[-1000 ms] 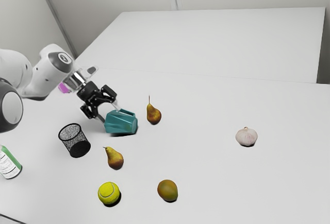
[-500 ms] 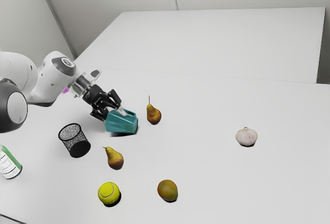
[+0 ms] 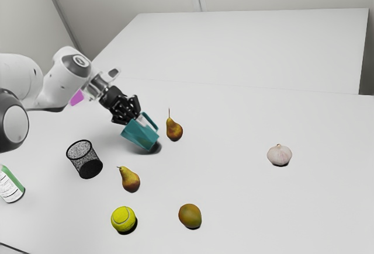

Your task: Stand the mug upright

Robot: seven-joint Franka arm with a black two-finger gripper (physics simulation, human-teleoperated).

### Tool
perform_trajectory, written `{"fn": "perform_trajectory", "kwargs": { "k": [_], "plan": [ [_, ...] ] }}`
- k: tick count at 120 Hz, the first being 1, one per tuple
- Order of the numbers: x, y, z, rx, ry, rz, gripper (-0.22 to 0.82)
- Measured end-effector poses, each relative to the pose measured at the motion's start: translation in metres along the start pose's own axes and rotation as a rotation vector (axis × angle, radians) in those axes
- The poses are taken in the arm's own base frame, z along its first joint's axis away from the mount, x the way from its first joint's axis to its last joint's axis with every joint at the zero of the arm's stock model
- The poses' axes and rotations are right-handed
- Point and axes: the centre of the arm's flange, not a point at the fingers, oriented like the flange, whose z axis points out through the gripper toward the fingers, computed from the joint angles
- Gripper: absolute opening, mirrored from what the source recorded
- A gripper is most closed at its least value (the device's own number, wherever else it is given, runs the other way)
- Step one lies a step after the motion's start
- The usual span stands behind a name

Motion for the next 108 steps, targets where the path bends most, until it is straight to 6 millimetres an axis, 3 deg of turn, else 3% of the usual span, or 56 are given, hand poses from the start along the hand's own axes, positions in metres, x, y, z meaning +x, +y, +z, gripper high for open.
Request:
{"fn": "perform_trajectory", "kwargs": {
  "k": [20, 63, 85, 108],
  "plan": [
    [-0.006, 0.018, -0.002, 0.036, 0.0, 0.021, -0.17],
    [-0.032, 0.07, -0.007, 0.486, 0.06, 0.212, -0.18],
    [-0.061, 0.083, -0.003, 0.634, 0.136, 0.287, -0.18],
    [-0.07, 0.083, 0.002, 0.684, 0.199, 0.293, -0.18]
  ]
}}
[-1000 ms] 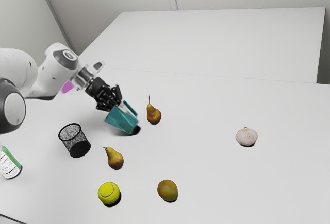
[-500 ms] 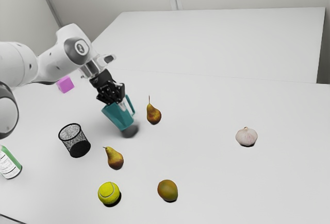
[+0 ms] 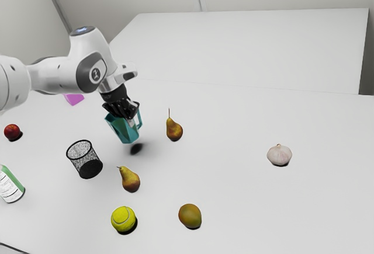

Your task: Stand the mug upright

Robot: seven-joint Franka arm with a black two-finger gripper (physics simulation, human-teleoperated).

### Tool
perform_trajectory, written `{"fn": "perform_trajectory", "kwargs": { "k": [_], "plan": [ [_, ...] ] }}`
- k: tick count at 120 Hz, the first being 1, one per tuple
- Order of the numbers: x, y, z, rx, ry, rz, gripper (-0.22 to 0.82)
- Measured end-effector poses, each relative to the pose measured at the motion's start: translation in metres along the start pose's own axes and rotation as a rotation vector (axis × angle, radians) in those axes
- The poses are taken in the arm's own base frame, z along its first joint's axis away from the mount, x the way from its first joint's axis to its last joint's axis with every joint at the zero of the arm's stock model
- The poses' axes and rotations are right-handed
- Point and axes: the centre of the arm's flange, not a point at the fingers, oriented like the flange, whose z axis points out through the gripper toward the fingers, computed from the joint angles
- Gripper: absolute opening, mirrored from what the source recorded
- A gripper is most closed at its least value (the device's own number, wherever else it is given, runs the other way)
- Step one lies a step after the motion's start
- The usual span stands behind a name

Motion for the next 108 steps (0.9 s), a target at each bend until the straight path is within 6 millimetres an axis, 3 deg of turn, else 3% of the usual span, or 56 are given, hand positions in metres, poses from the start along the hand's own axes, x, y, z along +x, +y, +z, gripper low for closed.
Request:
{"fn": "perform_trajectory", "kwargs": {
  "k": [72, 104, 108],
  "plan": [
    [-0.004, 0.012, 0.043, 0.018, -0.025, -0.084, -0.18],
    [-0.003, 0.012, 0.053, 0.018, -0.034, -0.115, -0.18],
    [-0.003, 0.015, 0.053, 0.015, -0.037, -0.113, -0.1]
  ]
}}
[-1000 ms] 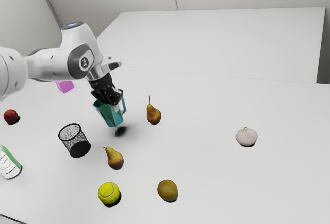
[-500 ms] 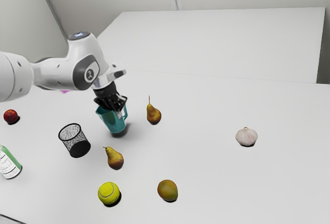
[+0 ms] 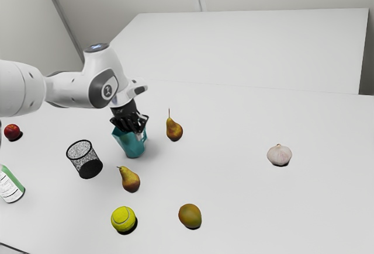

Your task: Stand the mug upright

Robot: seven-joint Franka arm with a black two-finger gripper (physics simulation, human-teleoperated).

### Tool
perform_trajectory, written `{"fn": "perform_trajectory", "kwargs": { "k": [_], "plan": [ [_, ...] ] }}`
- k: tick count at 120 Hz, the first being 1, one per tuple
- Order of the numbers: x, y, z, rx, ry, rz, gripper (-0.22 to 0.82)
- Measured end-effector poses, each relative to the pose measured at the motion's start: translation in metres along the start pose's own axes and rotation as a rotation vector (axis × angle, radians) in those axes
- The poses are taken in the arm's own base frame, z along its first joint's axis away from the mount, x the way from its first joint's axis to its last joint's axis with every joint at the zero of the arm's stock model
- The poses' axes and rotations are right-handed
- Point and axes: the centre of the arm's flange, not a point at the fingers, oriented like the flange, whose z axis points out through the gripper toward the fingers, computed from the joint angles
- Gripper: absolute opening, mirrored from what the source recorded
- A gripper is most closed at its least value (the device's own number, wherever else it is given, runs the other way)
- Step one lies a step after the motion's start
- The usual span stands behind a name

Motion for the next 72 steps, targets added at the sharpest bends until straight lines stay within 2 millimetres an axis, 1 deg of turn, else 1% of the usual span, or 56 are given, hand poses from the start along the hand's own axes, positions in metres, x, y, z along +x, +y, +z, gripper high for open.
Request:
{"fn": "perform_trajectory", "kwargs": {
  "k": [8, 17, 30, 44, 57, 72],
  "plan": [
    [-0.001, 0.009, 0.0, -0.004, -0.004, 0.012, 0.05],
    [-0.002, 0.011, -0.003, -0.006, -0.001, 0.013, 0.21],
    [-0.002, 0.011, -0.014, -0.01, 0.015, 0.011, 0.37],
    [-0.003, 0.011, -0.032, -0.014, 0.042, 0.013, 0.47],
    [-0.006, 0.022, -0.059, -0.02, 0.068, 0.033, 0.52],
    [-0.009, 0.035, -0.09, -0.026, 0.088, 0.058, 0.56]
  ]
}}
